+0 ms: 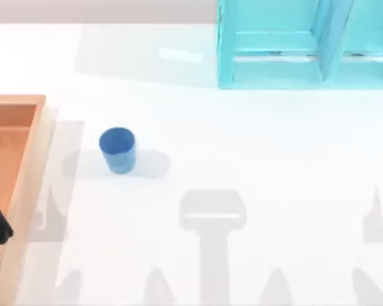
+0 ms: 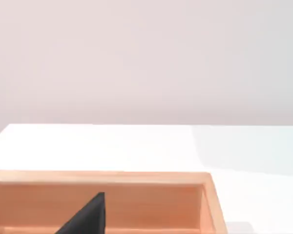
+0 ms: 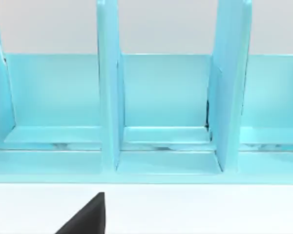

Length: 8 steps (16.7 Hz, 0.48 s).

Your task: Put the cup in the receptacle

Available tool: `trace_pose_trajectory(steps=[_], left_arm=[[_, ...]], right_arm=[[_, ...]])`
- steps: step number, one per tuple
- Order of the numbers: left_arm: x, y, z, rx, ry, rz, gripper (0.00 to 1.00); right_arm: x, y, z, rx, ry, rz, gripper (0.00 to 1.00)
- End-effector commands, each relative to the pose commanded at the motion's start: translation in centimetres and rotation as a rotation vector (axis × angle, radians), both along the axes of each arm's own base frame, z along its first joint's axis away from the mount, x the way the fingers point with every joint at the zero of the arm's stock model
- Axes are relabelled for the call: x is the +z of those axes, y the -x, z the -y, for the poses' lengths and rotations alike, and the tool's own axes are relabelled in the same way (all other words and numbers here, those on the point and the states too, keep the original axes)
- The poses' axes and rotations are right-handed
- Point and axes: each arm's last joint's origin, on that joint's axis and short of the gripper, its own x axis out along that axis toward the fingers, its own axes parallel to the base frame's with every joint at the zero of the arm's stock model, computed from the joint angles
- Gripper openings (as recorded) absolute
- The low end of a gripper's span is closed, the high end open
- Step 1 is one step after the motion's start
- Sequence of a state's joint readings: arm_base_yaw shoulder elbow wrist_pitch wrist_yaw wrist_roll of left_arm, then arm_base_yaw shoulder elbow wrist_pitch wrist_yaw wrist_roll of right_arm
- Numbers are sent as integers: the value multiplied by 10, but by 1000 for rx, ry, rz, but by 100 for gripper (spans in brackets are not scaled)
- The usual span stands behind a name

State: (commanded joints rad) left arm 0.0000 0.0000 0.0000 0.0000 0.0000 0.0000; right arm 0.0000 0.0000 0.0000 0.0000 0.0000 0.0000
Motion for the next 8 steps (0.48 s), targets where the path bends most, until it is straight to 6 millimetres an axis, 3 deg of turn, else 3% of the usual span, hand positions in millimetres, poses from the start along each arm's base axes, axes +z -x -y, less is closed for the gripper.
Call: trace_pose_trajectory(steps=[4,8], left_arm=[[2,-1,1,-9,1,-34,100],[18,-6,6,-53,6,-229,100]], right_arm=[[0,0,0,0,0,0,100],[0,0,0,0,0,0,100]])
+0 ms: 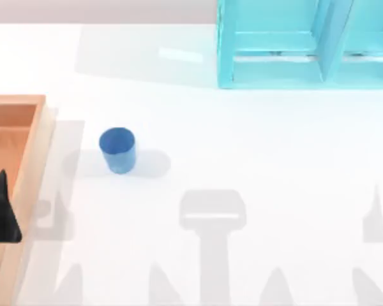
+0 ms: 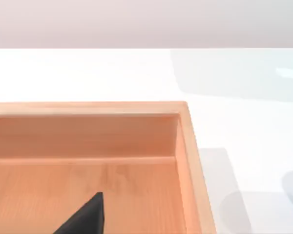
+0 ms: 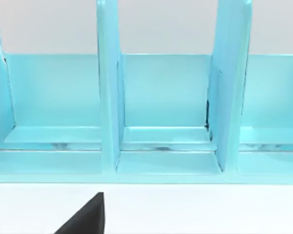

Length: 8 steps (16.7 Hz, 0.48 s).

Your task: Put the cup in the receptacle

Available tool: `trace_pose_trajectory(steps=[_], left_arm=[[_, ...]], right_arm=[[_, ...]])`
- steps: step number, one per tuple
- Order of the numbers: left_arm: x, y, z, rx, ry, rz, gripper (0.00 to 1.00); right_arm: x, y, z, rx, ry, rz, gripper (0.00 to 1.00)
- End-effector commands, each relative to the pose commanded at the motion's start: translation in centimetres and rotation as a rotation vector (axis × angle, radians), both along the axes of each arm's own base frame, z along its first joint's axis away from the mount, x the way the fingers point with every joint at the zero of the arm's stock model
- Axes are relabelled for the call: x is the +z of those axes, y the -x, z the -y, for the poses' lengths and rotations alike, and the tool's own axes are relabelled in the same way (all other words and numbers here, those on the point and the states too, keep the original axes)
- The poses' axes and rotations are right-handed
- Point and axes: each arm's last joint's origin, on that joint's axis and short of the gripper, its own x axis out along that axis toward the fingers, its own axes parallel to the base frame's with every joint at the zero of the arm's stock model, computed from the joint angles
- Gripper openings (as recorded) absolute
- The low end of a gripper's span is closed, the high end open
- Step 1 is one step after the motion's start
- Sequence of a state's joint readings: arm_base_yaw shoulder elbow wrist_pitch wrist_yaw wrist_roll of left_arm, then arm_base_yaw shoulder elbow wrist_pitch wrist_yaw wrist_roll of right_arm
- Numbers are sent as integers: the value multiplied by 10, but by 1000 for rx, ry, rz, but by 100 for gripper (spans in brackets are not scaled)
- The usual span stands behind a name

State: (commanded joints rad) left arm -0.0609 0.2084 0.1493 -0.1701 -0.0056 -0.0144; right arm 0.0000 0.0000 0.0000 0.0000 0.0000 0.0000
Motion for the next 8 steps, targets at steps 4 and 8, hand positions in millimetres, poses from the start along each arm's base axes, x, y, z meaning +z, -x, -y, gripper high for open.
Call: trace_pose_trajectory(steps=[4,8], left_arm=[[28,-19,11,-52,-2,-309,100],[60,-61,30,-82,-27,-655,100]], right_arm=[[0,0,0,0,0,0,100],[0,0,0,0,0,0,100]])
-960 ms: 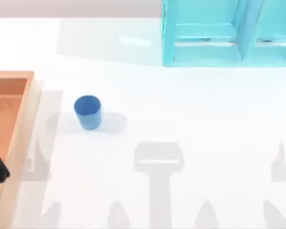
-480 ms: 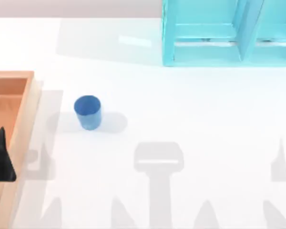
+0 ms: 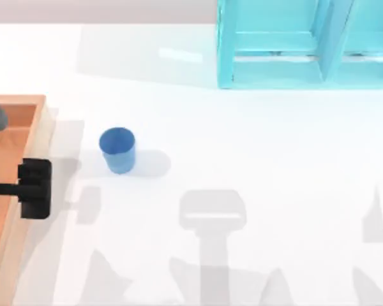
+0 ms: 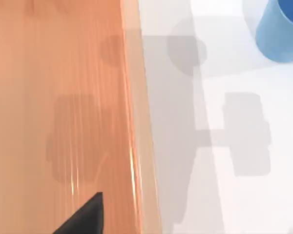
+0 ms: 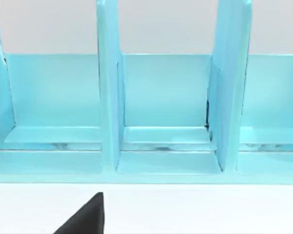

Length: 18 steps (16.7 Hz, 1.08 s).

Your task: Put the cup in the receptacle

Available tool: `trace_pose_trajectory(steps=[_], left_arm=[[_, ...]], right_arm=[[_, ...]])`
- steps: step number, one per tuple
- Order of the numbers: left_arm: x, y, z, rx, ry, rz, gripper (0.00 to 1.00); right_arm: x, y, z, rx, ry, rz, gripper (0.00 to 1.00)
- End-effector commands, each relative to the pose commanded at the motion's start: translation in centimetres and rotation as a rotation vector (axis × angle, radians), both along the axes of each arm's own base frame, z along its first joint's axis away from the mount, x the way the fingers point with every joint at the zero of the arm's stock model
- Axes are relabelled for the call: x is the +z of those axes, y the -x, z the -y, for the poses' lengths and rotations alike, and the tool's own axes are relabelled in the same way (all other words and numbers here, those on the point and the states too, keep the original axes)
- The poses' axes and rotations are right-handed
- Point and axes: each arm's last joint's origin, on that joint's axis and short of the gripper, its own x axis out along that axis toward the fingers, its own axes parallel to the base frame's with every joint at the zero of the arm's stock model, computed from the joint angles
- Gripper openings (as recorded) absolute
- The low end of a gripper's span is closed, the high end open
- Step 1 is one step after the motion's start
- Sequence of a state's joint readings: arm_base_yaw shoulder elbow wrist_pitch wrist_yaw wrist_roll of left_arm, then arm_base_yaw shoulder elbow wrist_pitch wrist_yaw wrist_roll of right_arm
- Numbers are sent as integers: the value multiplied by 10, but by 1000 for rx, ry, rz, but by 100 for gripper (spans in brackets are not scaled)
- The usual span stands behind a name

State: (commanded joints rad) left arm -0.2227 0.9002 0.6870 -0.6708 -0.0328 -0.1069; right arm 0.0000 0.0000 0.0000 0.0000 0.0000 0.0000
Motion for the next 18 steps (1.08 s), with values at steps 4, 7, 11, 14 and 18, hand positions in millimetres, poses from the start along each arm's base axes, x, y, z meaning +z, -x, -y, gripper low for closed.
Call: trace_pose_trajectory(steps=[4,7,11,14,18], left_arm=[[19,-62,32,-9,-57,-316,100],[21,-113,63,2,-101,-494,100],[14,-172,104,33,-127,-630,100],[7,-204,128,56,-118,-667,100],[-1,-226,146,77,-94,-681,100]], right_arm=[[0,0,0,0,0,0,100],[0,0,0,0,0,0,100],[0,0,0,0,0,0,100],[0,0,0,0,0,0,100],[0,0,0,0,0,0,100]])
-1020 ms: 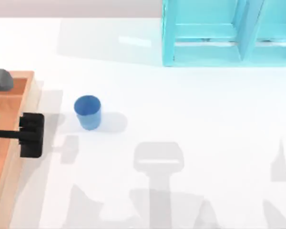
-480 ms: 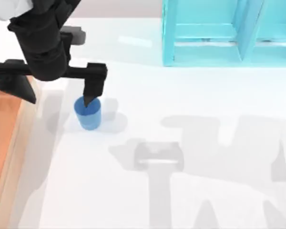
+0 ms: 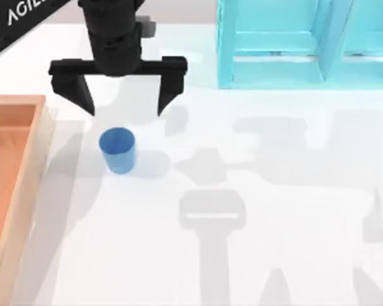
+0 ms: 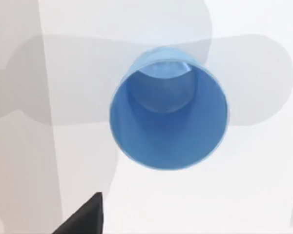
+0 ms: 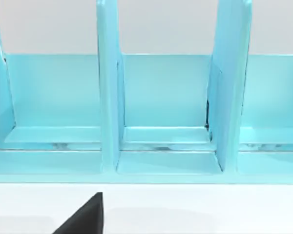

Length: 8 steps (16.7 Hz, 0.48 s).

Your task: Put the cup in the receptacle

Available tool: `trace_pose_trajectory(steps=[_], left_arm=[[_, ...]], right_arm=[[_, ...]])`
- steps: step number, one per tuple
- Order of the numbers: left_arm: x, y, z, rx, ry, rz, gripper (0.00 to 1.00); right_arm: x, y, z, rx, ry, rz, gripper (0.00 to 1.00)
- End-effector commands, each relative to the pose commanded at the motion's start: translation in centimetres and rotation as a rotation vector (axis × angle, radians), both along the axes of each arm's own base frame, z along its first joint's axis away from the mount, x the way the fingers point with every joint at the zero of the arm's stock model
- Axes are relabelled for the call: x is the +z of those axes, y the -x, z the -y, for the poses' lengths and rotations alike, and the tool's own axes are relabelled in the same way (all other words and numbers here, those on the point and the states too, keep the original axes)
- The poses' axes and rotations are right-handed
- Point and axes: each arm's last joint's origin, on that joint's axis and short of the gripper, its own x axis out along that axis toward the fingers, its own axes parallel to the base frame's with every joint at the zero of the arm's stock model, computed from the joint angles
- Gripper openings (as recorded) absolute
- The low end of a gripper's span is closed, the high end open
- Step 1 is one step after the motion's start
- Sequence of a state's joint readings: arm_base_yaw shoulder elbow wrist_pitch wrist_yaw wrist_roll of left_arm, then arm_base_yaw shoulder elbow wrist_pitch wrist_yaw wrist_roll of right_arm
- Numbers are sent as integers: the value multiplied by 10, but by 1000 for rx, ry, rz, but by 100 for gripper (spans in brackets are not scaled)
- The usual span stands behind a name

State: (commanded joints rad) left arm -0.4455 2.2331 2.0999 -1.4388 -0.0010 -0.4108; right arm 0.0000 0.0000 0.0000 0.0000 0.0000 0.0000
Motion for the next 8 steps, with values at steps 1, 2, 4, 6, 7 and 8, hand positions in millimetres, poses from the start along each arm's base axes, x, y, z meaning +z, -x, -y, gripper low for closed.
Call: trace_pose_trajectory(steps=[1,2,4,6,7,8], left_arm=[[-1,-2,2,3,3,-1,100],[-1,-3,3,5,4,-1,100],[-1,-3,3,5,4,-1,100],[-1,-3,3,5,4,-1,100],[-1,-4,0,10,4,2,100],[-1,-4,0,9,4,2,100]], right_arm=[[0,0,0,0,0,0,100],[0,0,0,0,0,0,100],[0,0,0,0,0,0,100],[0,0,0,0,0,0,100],[0,0,0,0,0,0,100],[0,0,0,0,0,0,100]])
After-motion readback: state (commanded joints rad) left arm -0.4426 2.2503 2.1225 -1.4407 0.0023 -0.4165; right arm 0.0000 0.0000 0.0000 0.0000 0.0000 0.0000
